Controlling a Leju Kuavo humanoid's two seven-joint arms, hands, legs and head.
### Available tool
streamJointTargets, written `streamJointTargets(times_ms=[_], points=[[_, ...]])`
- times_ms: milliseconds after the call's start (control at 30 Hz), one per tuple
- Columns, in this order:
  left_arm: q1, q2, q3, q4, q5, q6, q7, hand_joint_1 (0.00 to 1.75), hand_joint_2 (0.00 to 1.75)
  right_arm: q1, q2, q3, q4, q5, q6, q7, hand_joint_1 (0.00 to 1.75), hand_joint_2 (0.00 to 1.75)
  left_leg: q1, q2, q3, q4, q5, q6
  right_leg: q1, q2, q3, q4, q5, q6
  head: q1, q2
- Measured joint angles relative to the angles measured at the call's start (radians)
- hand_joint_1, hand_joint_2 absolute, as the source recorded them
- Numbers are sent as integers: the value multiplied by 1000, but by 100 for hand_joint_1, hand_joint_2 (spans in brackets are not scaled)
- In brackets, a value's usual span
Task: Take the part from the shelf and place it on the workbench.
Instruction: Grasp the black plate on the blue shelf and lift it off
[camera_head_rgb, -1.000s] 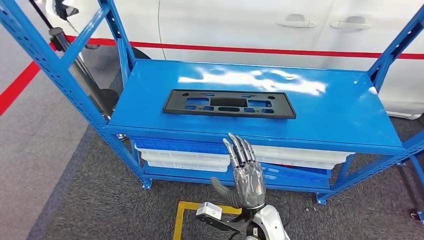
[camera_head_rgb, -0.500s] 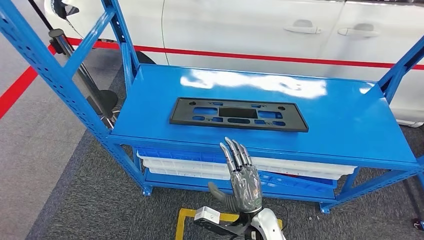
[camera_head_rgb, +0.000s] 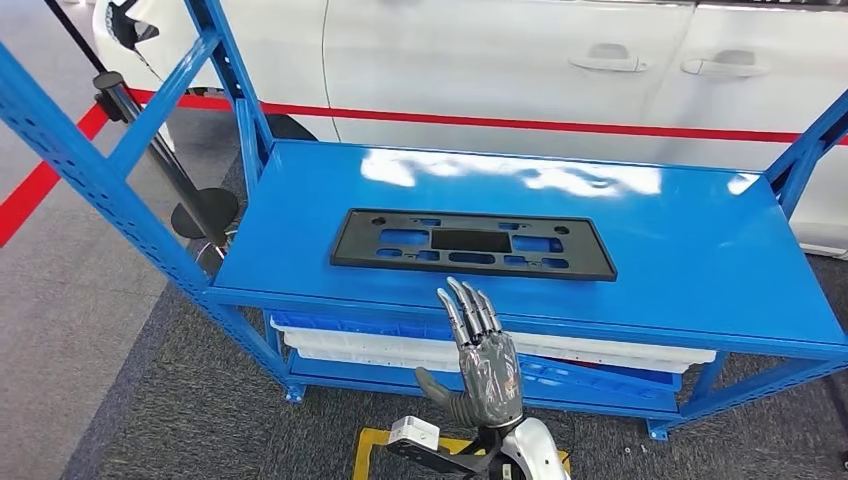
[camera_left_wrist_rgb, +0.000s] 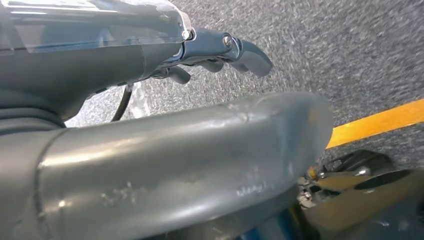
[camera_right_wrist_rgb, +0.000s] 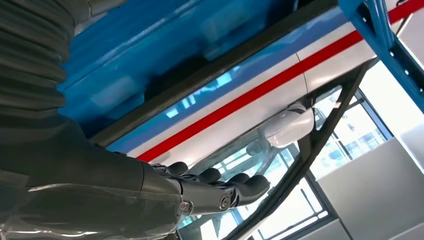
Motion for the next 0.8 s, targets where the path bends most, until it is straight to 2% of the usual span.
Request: streamJointTargets(times_ms=[33, 100, 133, 167, 200, 267, 300, 333, 367, 433, 500, 533, 600, 633, 667, 700, 733, 800], points=[[-1, 0, 0, 0, 0, -1, 0, 0, 0, -3, 2, 1, 1, 0, 0, -1, 0, 175, 2, 1, -20, 44, -23, -5, -2, -2, 6, -6, 0, -4, -2, 0], [-2, 1, 0, 0, 5, -9, -3, 0, 0, -9, 4, 4, 6, -3, 1, -2, 0, 175, 6, 2, -90, 173, -73, -16, -1, -4, 10, -7, -3, -10, -3, 0], [-1, 1, 0, 0, 11, -15, -4, 0, 0, -11, 4, 5, 9, -5, 1, -3, 0, 175, 8, 2, -119, 221, -83, -19, -1, -4, 10, -6, -5, -11, -4, 0], [1, 2, 1, 0, 17, -20, -6, 0, 0, -11, 4, 6, 12, -7, 1, -3, 0, 175, 8, 2, -135, 238, -74, -22, 0, -4, 12, -4, -8, -11, -3, 0], [2, 2, 2, 0, 23, -25, -8, 0, 0, -11, 4, 6, 14, -8, 1, -3, 0, 175, 9, 2, -130, 214, -45, -23, 0, -3, 14, -2, -11, -10, -3, 0], [1, 4, 4, 0, 31, -27, -10, 0, 0, -12, 4, 7, 17, -11, 0, -4, 0, 175, 9, 2, -79, 90, 30, -20, -1, -1, 21, 3, -20, -5, -3, 0], [-1, 4, 4, 0, 34, -28, -12, 0, 0, -13, 4, 7, 17, -13, 0, -4, 0, 175, 7, 2, -54, 32, 53, -16, 1, -1, 23, 8, -24, -1, -3, 0], [-2, 5, 4, 0, 35, -28, -14, 0, 0, -14, 5, 8, 18, -14, 0, -4, 0, 175, 5, 1, -39, -2, 62, -10, 2, -1, 23, 11, -27, 4, -3, 0], [-3, 5, 5, 0, 34, -27, -15, 0, 0, -15, 5, 8, 18, -15, 0, -5, 0, 175, 3, 1, -34, -14, 59, -3, 3, -1, 22, 11, -28, 9, -3, 0], [-2, 6, 5, 0, 27, -25, -13, 0, 0, -15, 5, 9, 19, -9, -3, -4, 0, 175, 2, 0, -35, -18, 61, 12, 3, -1, 20, 10, -27, 18, -2, 0], [-1, 6, 4, 0, 15, -21, -6, 0, 0, -18, 5, 10, 19, 29, -9, 3, 0, 175, 6, 1, -33, -25, 65, 25, 4, -1, 10, 35, -45, 26, 1, 0], [-3, 6, 3, 0, 8, -21, -1, 0, 0, -23, 5, 10, 21, 78, -12, 15, 0, 175, 9, 2, -32, -29, 68, 31, 4, -1, -8, 74, -69, 30, 3, 0], [-9, 6, -4, 0, -11, -28, 13, 0, 0, -43, 3, 10, 34, 224, -17, 62, 0, 175, 7, 3, -33, -29, 68, 37, 2, -1, -71, 202, -129, 35, 6, 0], [-13, 6, -9, 0, -22, -34, 21, 0, 0, -61, 0, 12, 49, 308, -16, 102, 0, 175, 6, 4, -33, -29, 68, 38, 1, -1, -102, 259, -147, 36, 7, 0], [-17, 6, -16, 0, -31, -39, 29, 0, 0, -85, -6, 19, 67, 369, -11, 148, 0, 175, 6, 4, -33, -29, 68, 38, 0, -1, -120, 288, -147, 37, 7, 0], [-22, 6, -23, 0, -39, -45, 35, 0, 0, -114, -16, 31, 89, 410, -4, 202, 0, 175, 6, 4, -32, -29, 68, 38, 0, -1, -118, 278, -126, 36, 7, 0], [-27, 6, -28, 0, -44, -49, 39, 0, 0, -148, -28, 47, 111, 432, 4, 254, 0, 175, 5, 3, -30, -29, 67, 37, -1, -1, -97, 228, -89, 33, 7, 0], [-37, 6, -37, 0, -48, -54, 41, 0, 0, -216, -47, 79, 159, 444, 17, 327, 0, 175, 3, 2, -28, -27, 66, 34, 2, -1, -33, 88, -22, 23, 8, 0]])
